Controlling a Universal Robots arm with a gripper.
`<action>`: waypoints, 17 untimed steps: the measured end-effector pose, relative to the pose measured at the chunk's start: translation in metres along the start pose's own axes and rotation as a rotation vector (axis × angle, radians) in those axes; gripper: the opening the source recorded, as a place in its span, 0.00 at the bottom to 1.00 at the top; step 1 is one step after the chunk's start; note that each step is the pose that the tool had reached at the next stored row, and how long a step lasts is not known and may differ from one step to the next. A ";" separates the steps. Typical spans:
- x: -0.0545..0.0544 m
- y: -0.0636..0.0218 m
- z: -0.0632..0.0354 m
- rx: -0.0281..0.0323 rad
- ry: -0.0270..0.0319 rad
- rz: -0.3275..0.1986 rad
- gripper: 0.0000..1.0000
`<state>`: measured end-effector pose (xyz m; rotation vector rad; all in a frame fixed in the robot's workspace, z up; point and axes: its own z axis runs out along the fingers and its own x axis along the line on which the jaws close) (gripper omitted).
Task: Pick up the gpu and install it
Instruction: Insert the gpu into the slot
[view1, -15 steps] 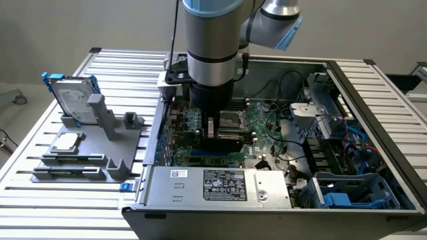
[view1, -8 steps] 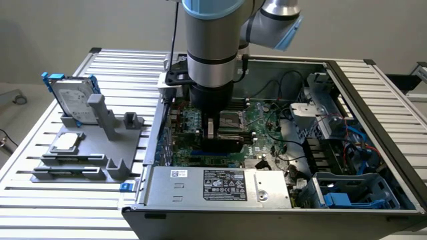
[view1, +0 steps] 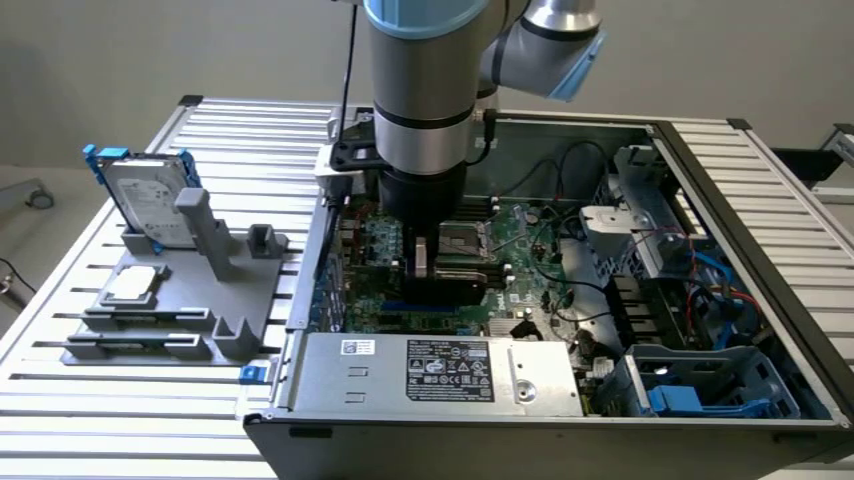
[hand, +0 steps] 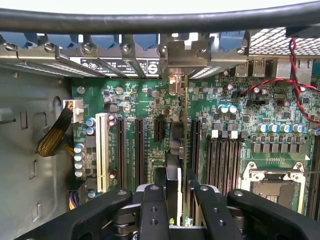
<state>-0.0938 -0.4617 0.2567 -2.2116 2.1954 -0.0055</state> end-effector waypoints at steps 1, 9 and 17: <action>0.000 0.0000 -0.0004 -0.0001 -0.0002 0.000 0.26; 0.000 0.0000 -0.0042 -0.0018 -0.0003 0.000 0.26; 0.000 0.0008 -0.0009 -0.0036 0.0009 0.000 0.26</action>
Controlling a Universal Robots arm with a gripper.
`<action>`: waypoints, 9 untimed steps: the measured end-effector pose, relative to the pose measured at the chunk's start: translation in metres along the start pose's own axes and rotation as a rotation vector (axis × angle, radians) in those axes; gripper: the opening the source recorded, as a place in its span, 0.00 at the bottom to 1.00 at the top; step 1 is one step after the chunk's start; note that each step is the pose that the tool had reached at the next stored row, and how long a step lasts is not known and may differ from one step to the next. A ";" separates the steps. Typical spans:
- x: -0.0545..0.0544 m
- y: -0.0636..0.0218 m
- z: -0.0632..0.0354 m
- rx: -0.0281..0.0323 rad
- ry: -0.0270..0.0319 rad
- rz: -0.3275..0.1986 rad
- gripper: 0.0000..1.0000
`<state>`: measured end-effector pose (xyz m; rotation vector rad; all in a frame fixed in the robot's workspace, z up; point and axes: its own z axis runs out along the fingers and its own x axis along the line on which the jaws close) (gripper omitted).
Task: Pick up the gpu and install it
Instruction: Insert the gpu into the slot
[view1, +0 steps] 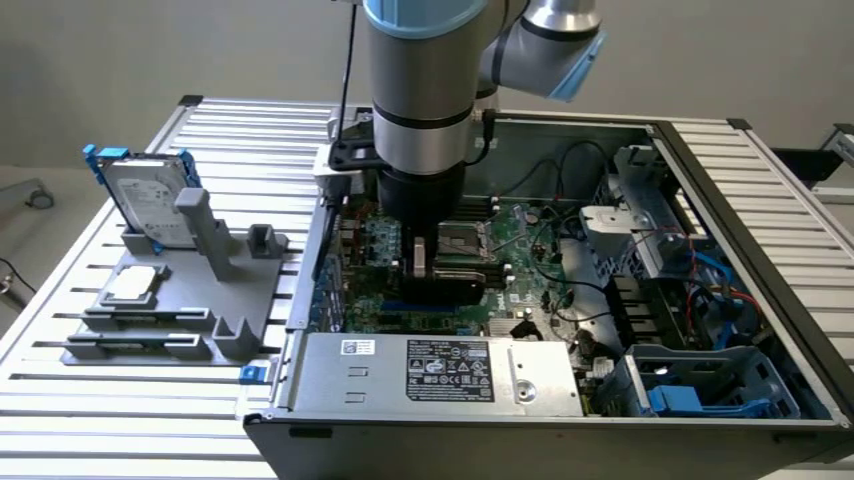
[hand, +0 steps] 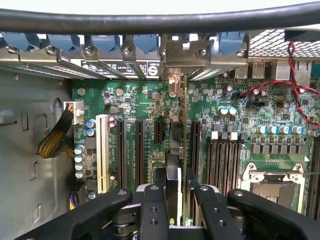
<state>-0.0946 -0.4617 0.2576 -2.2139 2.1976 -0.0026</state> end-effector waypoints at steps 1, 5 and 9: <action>0.000 0.0001 0.0003 -0.0006 0.0001 0.000 0.26; 0.000 0.0003 0.0015 -0.0029 0.0000 0.000 0.26; 0.000 0.0005 0.0017 -0.0063 -0.0002 0.000 0.26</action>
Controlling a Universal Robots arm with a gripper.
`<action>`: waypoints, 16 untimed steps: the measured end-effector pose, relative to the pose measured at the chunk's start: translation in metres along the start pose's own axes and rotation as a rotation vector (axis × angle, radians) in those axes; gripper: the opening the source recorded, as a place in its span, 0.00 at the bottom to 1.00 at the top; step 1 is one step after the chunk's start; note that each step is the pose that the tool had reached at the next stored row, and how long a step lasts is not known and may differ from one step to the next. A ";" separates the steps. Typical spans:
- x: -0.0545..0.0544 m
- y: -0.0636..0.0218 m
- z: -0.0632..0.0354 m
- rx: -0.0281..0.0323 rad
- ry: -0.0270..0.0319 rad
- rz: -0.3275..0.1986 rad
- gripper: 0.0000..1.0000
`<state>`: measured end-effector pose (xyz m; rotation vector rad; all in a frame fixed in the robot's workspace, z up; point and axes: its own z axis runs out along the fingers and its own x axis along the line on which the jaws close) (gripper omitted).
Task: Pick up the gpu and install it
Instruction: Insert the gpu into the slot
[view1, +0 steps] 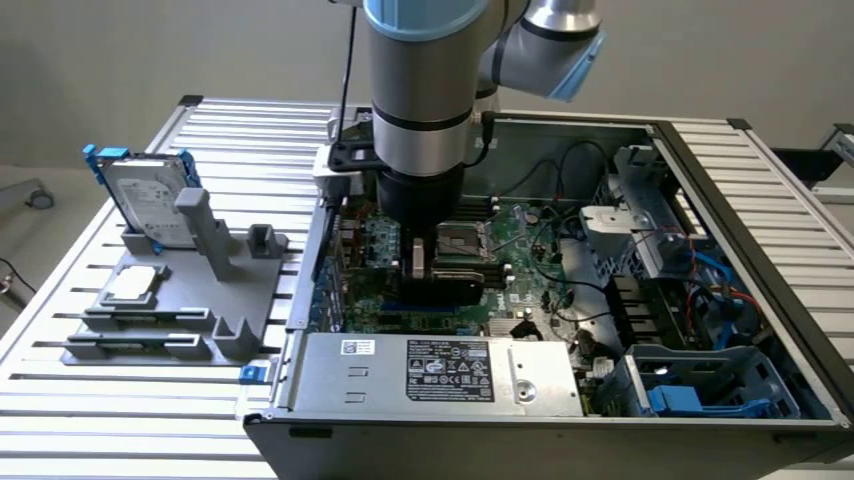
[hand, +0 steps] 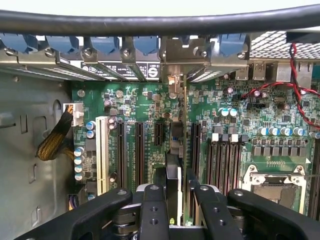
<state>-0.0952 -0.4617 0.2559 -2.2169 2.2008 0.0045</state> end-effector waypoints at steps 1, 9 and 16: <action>0.000 0.0001 0.0000 -0.0008 0.0000 0.000 0.26; 0.000 0.0002 0.0000 -0.0040 0.0001 0.000 0.26; 0.001 0.0002 0.0001 -0.0043 0.0004 0.000 0.26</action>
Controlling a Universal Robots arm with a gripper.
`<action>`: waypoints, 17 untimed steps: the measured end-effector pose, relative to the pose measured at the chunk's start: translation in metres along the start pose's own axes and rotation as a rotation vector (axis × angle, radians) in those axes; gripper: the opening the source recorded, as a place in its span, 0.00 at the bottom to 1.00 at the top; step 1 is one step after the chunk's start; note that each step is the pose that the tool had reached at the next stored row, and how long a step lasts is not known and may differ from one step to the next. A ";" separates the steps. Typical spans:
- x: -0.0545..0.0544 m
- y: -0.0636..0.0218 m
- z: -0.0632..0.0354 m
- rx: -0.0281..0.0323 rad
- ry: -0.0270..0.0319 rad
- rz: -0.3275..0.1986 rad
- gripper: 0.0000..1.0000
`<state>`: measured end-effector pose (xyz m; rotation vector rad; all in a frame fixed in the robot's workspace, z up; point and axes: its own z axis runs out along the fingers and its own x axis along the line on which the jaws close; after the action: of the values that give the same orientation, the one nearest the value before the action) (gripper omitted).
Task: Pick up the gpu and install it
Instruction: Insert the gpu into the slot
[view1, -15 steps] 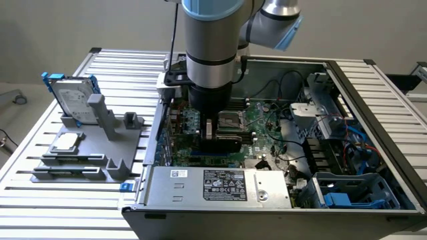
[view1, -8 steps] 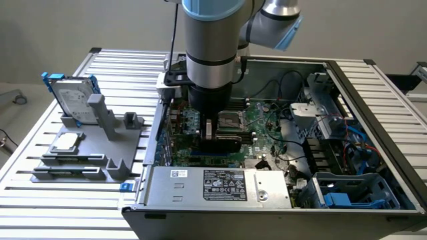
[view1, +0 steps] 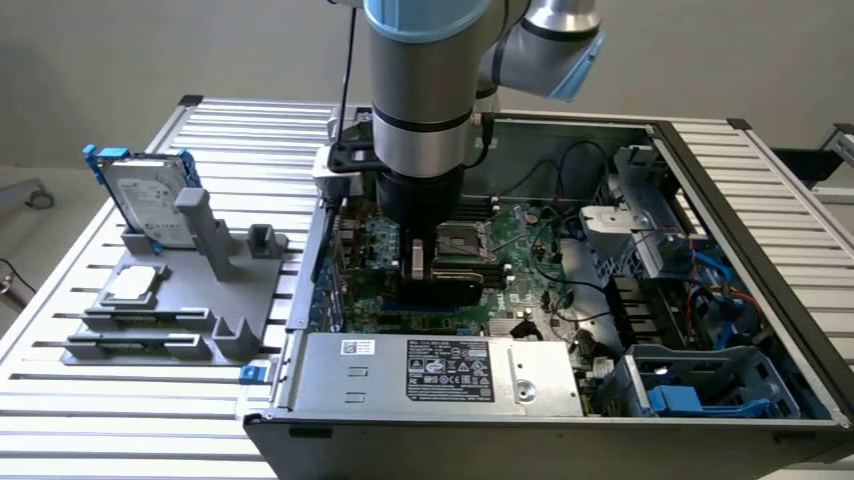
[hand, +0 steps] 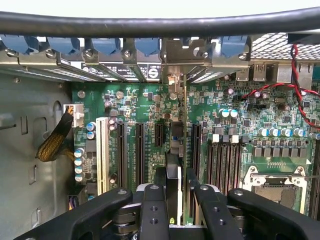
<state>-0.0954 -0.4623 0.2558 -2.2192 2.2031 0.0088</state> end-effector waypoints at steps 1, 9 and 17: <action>0.000 0.0000 0.0004 -0.0001 0.0000 0.000 0.26; 0.000 0.0000 0.0042 -0.0001 -0.0001 0.000 0.26; 0.001 0.0000 0.0049 -0.0007 -0.0001 0.000 0.26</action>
<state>-0.0953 -0.4627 0.2509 -2.2195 2.2033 0.0097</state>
